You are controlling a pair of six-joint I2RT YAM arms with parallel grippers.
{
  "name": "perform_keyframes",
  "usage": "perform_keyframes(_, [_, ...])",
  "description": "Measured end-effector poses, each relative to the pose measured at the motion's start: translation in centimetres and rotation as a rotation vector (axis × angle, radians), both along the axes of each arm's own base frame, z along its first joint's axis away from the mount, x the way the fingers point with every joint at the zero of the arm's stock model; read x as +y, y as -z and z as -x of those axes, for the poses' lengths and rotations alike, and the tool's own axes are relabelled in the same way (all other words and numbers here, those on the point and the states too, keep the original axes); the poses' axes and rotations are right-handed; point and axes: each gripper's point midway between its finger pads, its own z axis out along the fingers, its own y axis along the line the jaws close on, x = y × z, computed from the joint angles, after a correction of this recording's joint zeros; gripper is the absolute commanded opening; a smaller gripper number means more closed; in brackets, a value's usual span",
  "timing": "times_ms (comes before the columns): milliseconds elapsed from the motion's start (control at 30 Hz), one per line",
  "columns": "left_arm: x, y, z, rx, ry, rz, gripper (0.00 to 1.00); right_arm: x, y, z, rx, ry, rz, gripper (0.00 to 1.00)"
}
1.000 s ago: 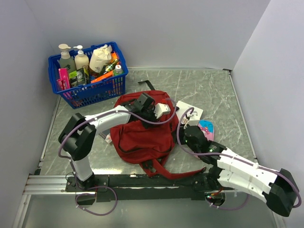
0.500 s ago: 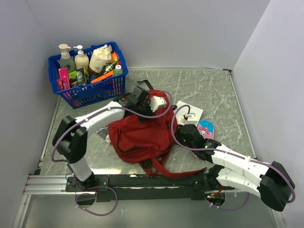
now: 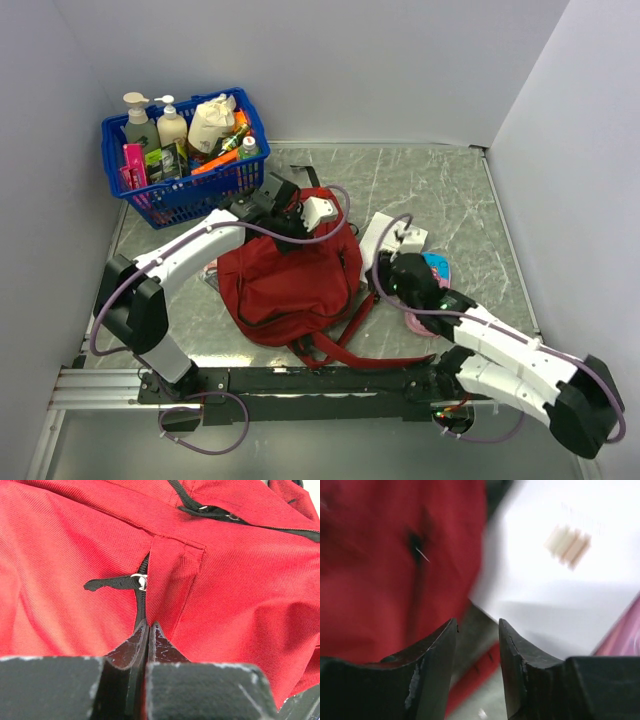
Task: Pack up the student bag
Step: Unzip the student bag at the center of the board.
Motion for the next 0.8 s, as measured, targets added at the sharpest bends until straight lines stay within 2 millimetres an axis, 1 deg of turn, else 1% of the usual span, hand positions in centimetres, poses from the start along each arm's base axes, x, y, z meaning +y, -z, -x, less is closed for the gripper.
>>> perform_keyframes(100, [-0.3,0.2,0.2,0.007,0.009,-0.001,0.01,1.3,-4.4,-1.9,-0.103,-0.035,-0.089,0.48])
perform_keyframes(133, [-0.4,0.4,0.3,0.011,0.012,-0.003,0.01,1.9,-5.4,-2.4,-0.125,-0.054,-0.111,0.48])
perform_keyframes(200, [-0.6,0.6,0.3,0.016,0.018,-0.007,0.01,3.2,-6.4,-3.2,-0.138,-0.100,-0.149,0.47])
perform_keyframes(267, [-0.9,0.8,0.4,0.020,0.024,-0.010,0.01,5.1,-6.2,-3.8,-0.119,-0.167,-0.184,0.46])
perform_keyframes(333, [-1.1,1.0,0.6,0.023,0.030,-0.012,0.01,6.4,-4.7,-4.0,-0.071,-0.219,-0.196,0.45])
perform_keyframes(400, [-1.2,1.1,0.7,0.024,0.034,-0.014,0.01,7.0,-3.1,-3.9,-0.015,-0.252,-0.202,0.44])
perform_keyframes(467, [-1.4,1.1,0.8,0.025,0.038,-0.015,0.01,7.1,-2.2,-4.0,0.022,-0.260,-0.211,0.44])
perform_keyframes(533, [-1.5,1.2,0.9,0.026,0.041,-0.016,0.01,7.2,-1.8,-4.2,0.039,-0.263,-0.227,0.44])
perform_keyframes(800, [-1.6,1.2,0.9,0.026,0.041,-0.018,0.01,8.1,-2.0,-5.8,0.031,-0.280,-0.270,0.43])
